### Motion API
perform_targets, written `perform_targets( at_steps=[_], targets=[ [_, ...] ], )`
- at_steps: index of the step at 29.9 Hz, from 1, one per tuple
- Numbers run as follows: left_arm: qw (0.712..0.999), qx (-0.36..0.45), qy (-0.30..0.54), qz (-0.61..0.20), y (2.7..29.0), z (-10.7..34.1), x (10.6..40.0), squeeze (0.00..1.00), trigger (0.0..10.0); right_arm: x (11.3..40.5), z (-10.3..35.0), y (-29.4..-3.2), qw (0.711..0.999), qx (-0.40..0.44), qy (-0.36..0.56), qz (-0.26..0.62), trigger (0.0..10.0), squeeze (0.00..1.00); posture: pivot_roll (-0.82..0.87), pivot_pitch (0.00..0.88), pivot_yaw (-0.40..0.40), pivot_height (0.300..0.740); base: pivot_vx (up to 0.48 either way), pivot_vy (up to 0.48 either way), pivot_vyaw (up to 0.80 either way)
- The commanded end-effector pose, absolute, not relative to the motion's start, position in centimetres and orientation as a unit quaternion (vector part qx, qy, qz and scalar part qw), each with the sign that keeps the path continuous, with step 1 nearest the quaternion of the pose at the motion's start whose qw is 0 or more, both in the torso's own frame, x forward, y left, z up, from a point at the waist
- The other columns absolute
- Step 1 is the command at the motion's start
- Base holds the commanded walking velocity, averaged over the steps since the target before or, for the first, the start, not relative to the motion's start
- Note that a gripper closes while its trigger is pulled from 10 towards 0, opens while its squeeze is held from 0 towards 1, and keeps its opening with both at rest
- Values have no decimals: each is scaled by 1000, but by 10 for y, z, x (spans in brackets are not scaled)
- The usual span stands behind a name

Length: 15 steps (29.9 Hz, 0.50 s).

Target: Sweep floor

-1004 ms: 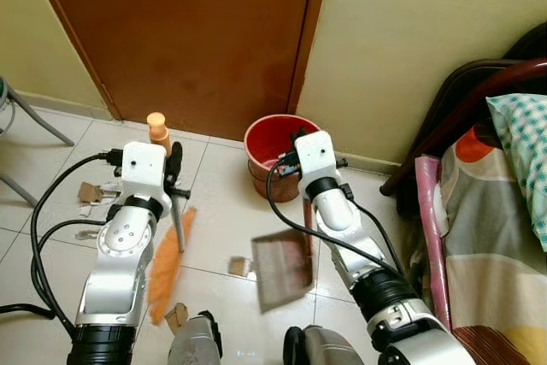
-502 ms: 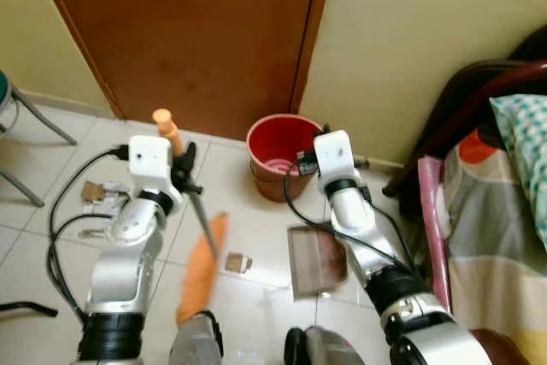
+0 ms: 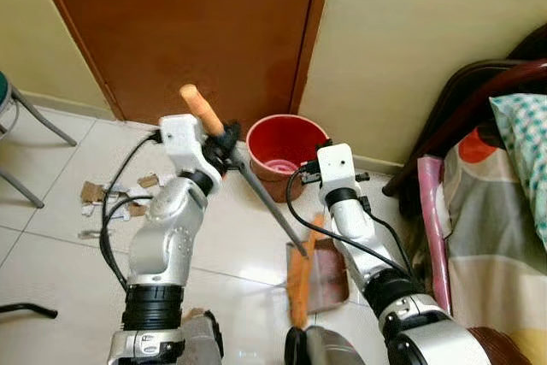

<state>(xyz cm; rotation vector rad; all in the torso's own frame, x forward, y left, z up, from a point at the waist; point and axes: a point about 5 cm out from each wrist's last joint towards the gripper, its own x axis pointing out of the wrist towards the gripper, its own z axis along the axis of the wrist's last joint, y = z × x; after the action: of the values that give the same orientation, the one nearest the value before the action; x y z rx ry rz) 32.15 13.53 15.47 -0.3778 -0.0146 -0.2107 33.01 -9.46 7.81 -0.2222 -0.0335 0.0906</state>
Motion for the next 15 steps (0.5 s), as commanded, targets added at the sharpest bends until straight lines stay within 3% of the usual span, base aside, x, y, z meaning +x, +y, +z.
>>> perform_targets(
  at_steps=[1,2,7,9,15],
  targets=[
    [975,-203,-52,-81,146,170,326,0,10000,333,81,-94,994,-96,-19,44,10000,0,58,116,-35,740,0,0,0],
    [977,-196,-66,-54,163,175,328,0,10000,334,82,-95,995,-85,-15,43,10000,0,61,115,-37,740,0,0,0],
    [978,-187,-83,-34,182,184,328,0,10000,336,83,-100,997,-73,-11,36,10000,0,64,114,-39,740,0,0,0],
    [980,-176,-96,-6,205,191,325,0,10000,334,85,-112,997,-69,-15,25,10000,0,68,115,-41,740,0,0,0],
    [988,-142,-67,12,227,175,311,0,10000,326,85,-138,998,-56,-20,-5,10000,0,68,115,-41,740,0,0,0]
  ],
)
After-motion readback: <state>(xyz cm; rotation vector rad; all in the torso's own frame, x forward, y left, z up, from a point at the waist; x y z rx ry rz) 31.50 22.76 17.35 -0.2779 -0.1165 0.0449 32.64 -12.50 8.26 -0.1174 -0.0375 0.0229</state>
